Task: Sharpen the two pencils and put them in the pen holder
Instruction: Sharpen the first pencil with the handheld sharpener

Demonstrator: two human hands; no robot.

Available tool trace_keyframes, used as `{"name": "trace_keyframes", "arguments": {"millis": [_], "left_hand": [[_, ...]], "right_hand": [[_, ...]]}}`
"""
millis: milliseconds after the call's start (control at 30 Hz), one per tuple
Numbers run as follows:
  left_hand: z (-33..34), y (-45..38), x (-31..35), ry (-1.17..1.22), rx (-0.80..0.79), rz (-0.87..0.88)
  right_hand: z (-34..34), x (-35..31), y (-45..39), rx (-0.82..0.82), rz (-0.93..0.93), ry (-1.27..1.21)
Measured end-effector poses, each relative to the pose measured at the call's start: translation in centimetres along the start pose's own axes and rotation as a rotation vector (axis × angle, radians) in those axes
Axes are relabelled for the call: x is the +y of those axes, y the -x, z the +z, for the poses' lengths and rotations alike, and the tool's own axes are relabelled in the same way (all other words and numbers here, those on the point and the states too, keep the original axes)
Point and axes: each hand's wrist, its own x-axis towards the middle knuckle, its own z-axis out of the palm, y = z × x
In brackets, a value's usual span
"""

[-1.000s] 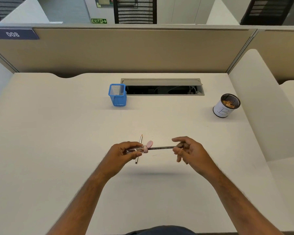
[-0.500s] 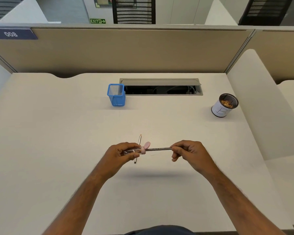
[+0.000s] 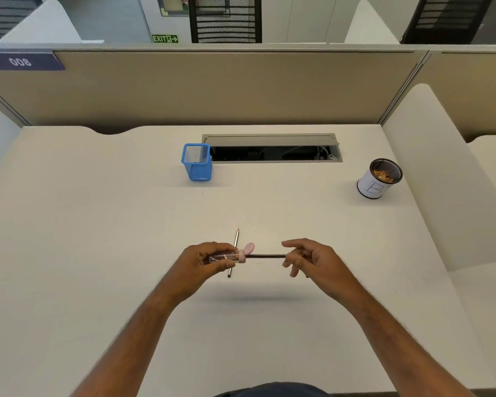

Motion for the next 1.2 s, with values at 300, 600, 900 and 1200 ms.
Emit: {"name": "trace_keyframes", "arguments": {"millis": [300,600,900,1200], "left_hand": [[-0.15,-0.13,0.2,0.015,0.008,0.011],[-0.24,-0.11,-0.33,-0.034,0.002,0.021],[-0.37,-0.09,-0.33,-0.061,-0.008,0.026],[-0.1,0.02,0.06,-0.025,0.033,0.027]], "right_hand": [[0.12,0.11,0.55,0.117,-0.078,0.07],[0.06,-0.06,0.43,0.075,-0.118,0.147],[-0.07,0.13,-0.22,-0.048,-0.031,0.098],[-0.43,0.19,0.05,0.119,-0.113,0.064]]}}
